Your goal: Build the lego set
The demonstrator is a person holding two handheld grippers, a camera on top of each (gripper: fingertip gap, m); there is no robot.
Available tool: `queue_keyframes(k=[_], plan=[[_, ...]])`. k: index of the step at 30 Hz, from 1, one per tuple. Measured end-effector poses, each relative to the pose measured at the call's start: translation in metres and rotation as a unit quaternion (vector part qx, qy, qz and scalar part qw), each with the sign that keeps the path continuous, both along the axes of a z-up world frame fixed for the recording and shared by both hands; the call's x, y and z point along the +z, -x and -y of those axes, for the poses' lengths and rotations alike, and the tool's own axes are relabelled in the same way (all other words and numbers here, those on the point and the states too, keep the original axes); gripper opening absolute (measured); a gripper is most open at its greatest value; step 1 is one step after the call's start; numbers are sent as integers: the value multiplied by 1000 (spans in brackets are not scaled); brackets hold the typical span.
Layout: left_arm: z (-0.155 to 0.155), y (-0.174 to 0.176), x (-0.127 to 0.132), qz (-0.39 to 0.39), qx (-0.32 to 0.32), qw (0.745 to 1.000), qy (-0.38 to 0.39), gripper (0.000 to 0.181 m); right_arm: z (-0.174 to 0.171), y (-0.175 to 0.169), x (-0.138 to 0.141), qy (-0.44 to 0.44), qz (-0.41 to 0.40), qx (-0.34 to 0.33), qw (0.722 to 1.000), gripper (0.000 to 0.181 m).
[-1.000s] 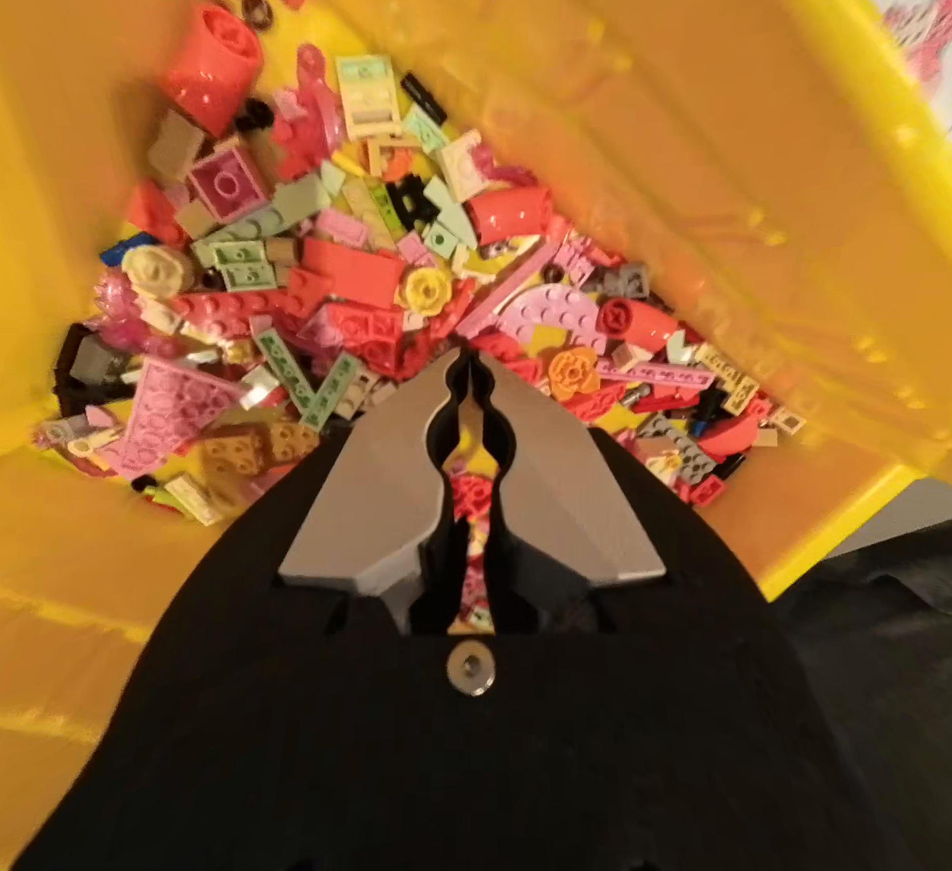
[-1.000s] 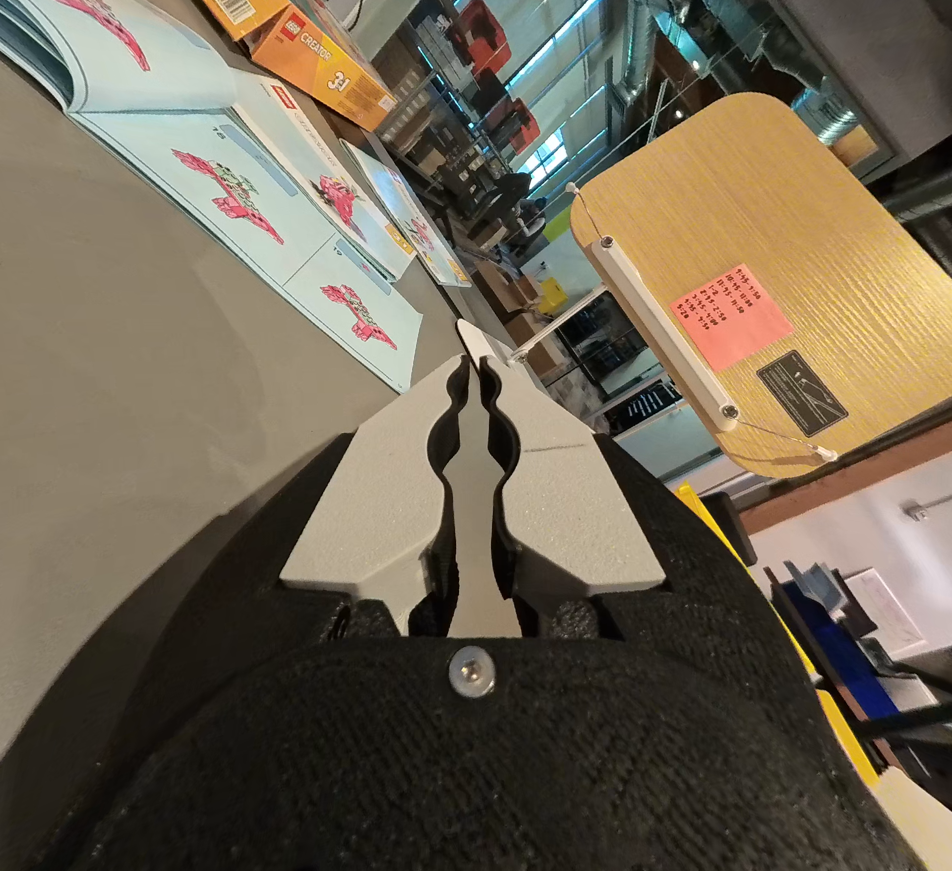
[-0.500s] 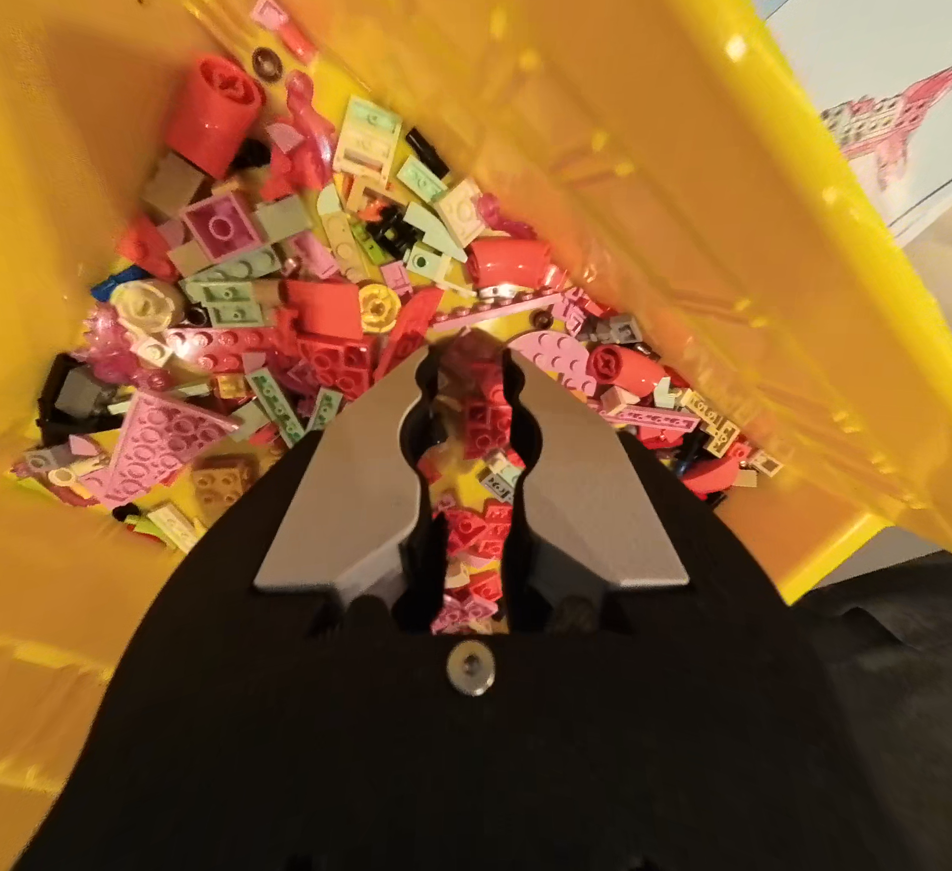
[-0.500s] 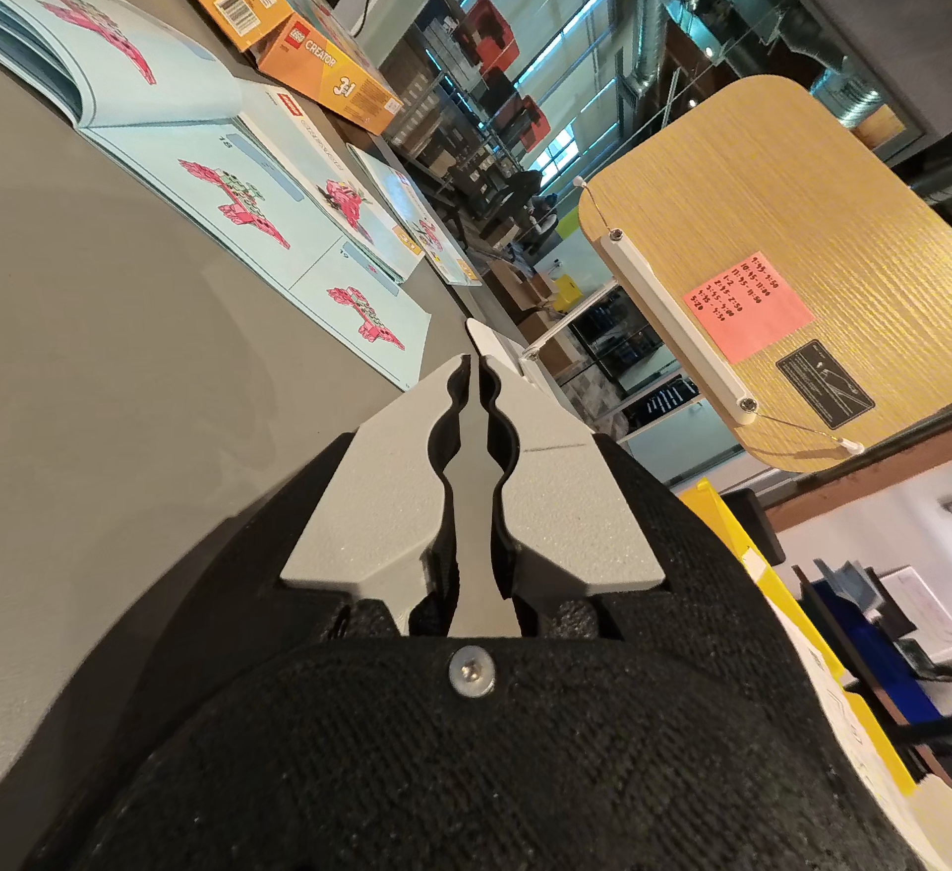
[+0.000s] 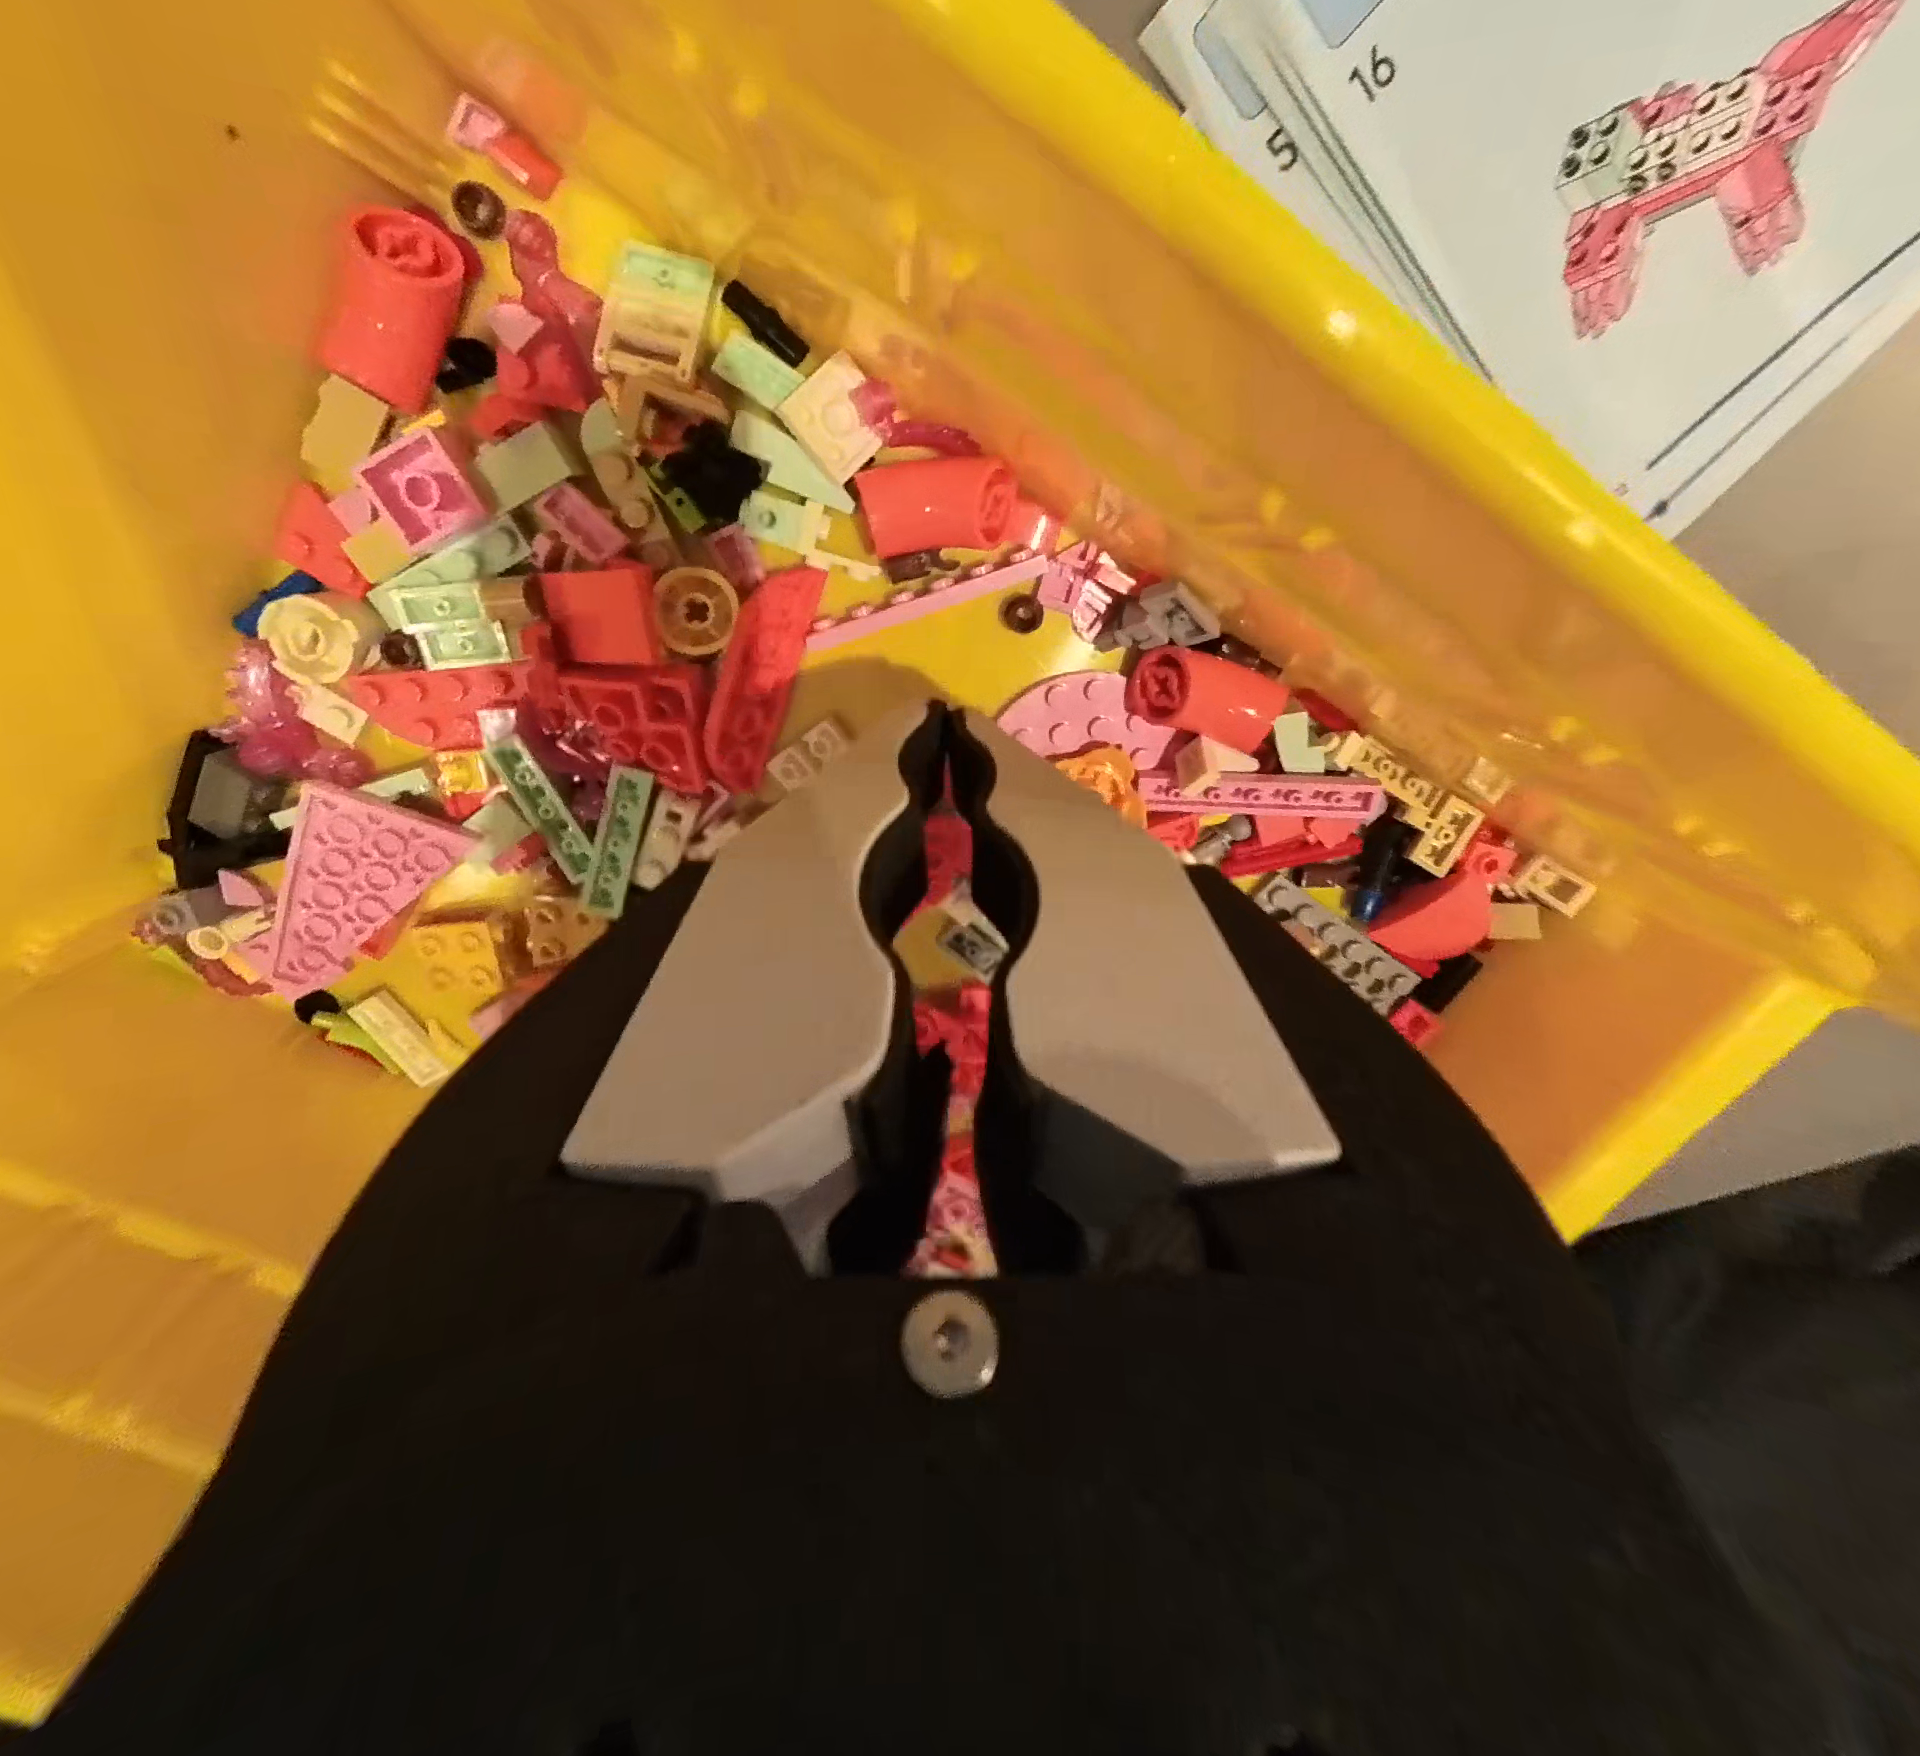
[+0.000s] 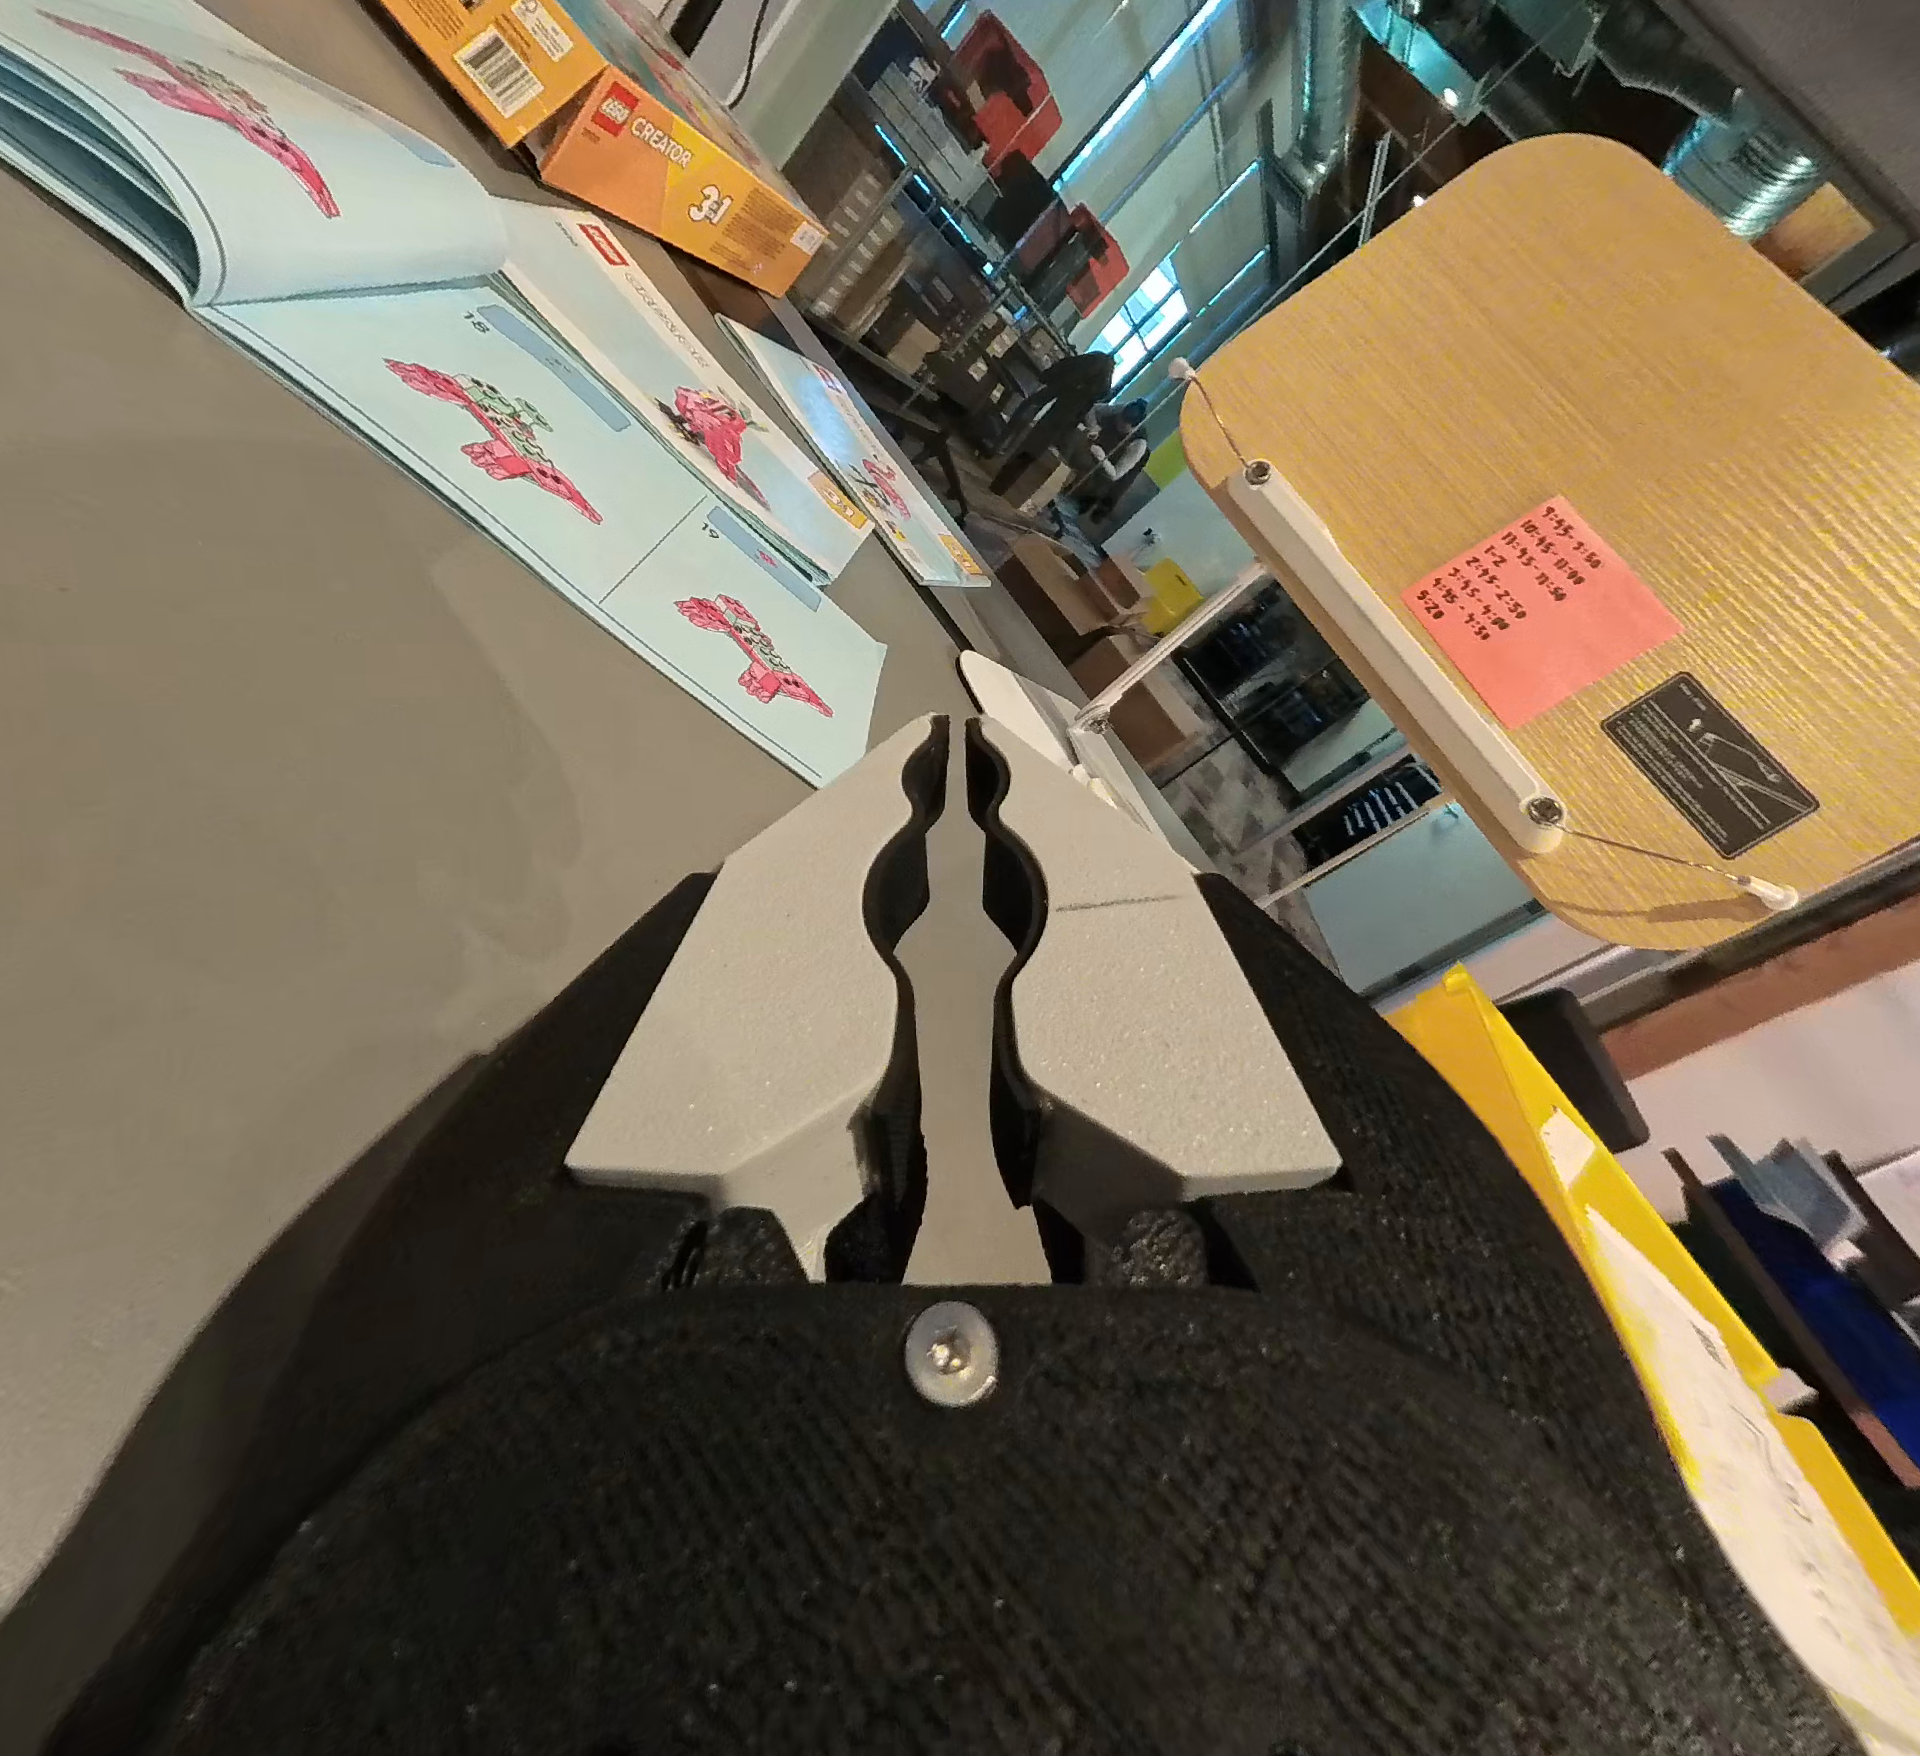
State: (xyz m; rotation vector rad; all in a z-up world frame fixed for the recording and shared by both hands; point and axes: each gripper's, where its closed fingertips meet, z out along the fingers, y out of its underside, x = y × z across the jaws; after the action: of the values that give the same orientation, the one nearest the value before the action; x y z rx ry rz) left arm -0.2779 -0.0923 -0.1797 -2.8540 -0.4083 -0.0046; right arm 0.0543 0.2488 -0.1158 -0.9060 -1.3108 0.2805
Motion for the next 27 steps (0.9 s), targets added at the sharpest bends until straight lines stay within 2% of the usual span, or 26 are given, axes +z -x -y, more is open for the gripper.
queue_keyframes(k=[6, 12, 18, 21, 23, 27], plan=[[10, 1, -9, 32, 46, 998, 31, 29, 1, 0, 0, 9, -1, 8, 1000, 1], [15, 0, -9, 47, 88, 994, 35, 25, 1, 0, 0, 19, -6, 11, 1000, 1], [13, -1, -12, 65, 96, 993, 28, 14, 2, 0, 0, 21, -5, 15, 1000, 1], [11, -1, -12, 61, 79, 995, 23, 13, 3, 1, -1, 21, -4, 16, 1000, 1], [9, 3, -9, 36, 60, 997, 21, 1, 3, 1, 0, 21, -4, 17, 1000, 1], [-9, 2, 23, -25, 14, 999, -39, 0, 3, 1, 0, 24, -7, 19, 1000, 1]])
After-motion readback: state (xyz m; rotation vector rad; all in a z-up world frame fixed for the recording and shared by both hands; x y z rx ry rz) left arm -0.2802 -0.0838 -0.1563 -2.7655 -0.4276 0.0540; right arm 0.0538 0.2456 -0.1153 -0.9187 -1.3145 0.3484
